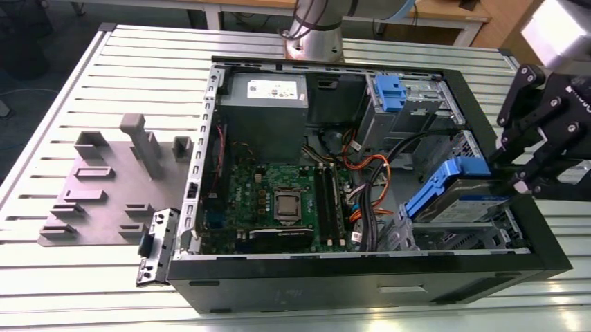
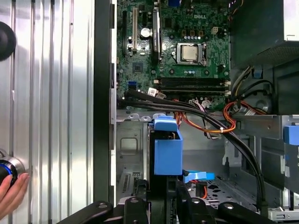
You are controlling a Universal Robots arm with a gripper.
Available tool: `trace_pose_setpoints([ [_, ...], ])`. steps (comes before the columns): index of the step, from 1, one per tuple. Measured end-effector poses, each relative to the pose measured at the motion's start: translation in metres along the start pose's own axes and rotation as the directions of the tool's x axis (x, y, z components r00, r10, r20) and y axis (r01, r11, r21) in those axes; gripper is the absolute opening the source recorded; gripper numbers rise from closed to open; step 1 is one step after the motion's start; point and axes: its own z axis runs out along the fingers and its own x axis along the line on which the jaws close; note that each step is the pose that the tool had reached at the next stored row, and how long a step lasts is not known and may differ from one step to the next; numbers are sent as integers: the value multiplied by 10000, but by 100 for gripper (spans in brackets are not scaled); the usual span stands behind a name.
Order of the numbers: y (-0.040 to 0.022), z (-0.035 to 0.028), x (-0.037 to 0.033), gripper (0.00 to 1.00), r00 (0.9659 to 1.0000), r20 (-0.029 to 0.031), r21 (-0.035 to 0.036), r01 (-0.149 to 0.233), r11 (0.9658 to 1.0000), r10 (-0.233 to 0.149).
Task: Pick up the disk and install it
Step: 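Insert the disk into the insertion slot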
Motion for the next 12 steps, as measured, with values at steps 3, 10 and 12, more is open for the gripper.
trace_pose_setpoints([
  [3,-2,53,14,35,10000,0,0,0,10000,0],
  [10,-6,179,44,35,10000,-2,0,0,10000,0],
  [12,-7,209,47,35,10000,0,0,-1,10000,1],
])
